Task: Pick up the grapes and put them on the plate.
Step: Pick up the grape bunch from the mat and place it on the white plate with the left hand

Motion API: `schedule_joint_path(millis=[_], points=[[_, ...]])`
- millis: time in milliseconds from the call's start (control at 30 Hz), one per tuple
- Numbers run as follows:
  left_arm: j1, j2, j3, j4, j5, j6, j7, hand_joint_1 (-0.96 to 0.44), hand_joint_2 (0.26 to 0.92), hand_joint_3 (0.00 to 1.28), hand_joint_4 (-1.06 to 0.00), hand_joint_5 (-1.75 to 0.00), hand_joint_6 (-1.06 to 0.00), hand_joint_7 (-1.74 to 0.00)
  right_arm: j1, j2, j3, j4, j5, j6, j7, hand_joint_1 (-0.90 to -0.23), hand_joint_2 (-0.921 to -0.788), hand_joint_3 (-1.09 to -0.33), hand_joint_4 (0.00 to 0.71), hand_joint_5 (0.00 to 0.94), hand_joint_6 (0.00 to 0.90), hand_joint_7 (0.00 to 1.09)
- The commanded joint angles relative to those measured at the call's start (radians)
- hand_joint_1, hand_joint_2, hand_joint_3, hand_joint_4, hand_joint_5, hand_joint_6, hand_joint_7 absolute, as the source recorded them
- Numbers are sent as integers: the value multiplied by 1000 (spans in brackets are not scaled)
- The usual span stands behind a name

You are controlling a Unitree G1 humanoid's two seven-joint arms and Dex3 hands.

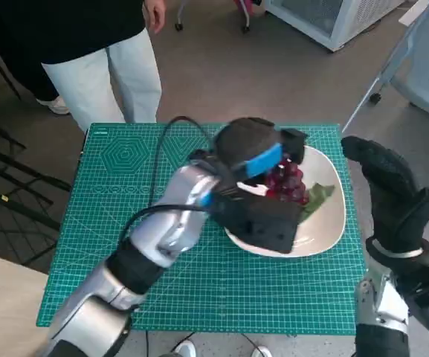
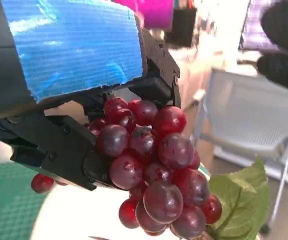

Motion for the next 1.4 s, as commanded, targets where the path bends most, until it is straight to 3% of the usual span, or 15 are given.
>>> schedule_joint_path(millis=[33,367,700,767,833,867,933,1033,1233,1400], points=[[-62,-32,-11,82,-2,-22,21,2,919,95,-633,-1349,-644,-1039,30,2,-2,-12,-3,9,-20,-573,-921,-729,174,3,-1,358],[-90,-57,-6,155,-19,-50,24,3,918,141,-552,-1479,-643,-988,44,1,-1,-29,-11,10,-46,-561,-921,-737,172,2,-1,348],[-91,-71,16,213,-62,-70,47,18,920,158,-570,-1394,-549,-1106,50,5,6,-30,-29,5,-71,-562,-921,-739,169,1,-1,345],[-90,-77,26,228,-78,-74,47,114,920,159,-569,-1358,-495,-921,50,7,9,-30,-33,5,-75,-564,-921,-740,169,1,-1,345],[-90,-81,31,244,-90,-80,49,182,914,153,-531,-1250,-446,-545,49,8,12,-30,-35,5,-77,-565,-921,-741,168,1,-1,344],[-89,-82,33,252,-96,-83,48,141,907,142,-480,-1106,-422,-407,48,8,13,-29,-36,6,-78,-566,-921,-741,168,1,-1,343],[-86,-82,36,262,-105,-88,44,-53,889,96,-316,-634,-337,-190,46,9,15,-27,-36,6,-77,-567,-921,-743,169,1,-1,342],[-81,-76,38,257,-113,-90,32,-295,885,44,-141,-197,-224,-59,44,7,18,-26,-33,8,-73,-564,-921,-745,168,1,-1,339],[-70,-51,26,254,-105,-130,61,-651,913,58,-15,-20,-108,-7,38,5,22,-17,-29,6,-66,-560,-921,-749,168,0,-1,333],[-53,-26,29,249,-100,-169,101,-784,920,149,-2,-2,-95,-2,35,4,26,-12,-27,5,-62,-557,-921,-751,166,0,-1,330]])
